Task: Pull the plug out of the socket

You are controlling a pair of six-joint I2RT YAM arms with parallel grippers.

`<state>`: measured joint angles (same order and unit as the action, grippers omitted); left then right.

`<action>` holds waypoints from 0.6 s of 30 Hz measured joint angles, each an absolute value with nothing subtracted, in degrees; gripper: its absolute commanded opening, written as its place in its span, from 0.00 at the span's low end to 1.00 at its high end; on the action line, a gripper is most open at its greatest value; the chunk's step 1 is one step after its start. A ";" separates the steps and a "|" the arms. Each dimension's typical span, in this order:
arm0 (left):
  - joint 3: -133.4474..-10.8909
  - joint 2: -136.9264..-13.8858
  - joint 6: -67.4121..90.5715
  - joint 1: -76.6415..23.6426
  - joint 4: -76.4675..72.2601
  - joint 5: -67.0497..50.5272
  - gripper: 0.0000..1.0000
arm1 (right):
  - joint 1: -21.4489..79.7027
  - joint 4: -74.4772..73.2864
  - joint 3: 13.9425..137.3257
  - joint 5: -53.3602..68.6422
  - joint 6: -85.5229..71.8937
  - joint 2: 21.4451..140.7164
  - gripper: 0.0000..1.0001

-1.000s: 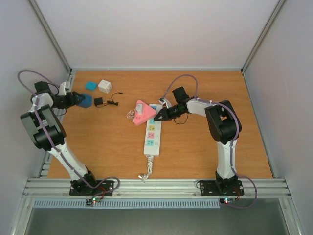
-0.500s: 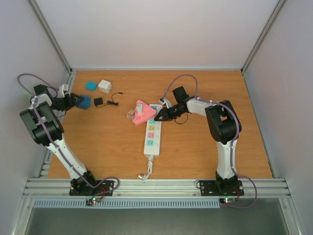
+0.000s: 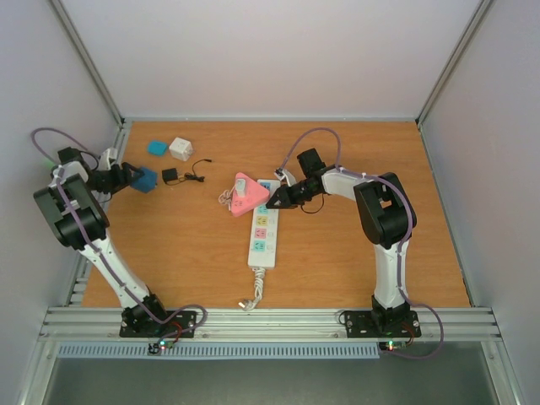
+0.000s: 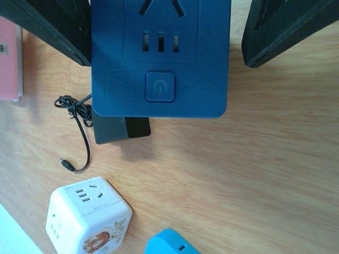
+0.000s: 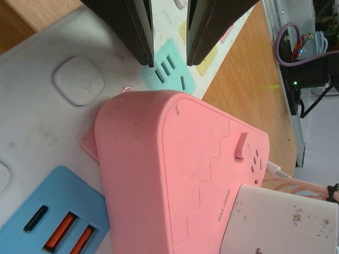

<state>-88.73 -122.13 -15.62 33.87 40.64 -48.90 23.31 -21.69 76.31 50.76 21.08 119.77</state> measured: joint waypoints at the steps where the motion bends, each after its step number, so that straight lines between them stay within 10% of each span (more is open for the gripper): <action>1: -88.86 -122.19 -15.64 33.93 40.84 -48.60 0.78 | 23.31 -21.71 76.31 50.76 21.08 119.77 0.21; 18: -89.30 -121.84 -15.42 34.04 41.32 -45.74 0.73 | 23.42 -21.19 75.75 50.30 21.10 119.33 0.21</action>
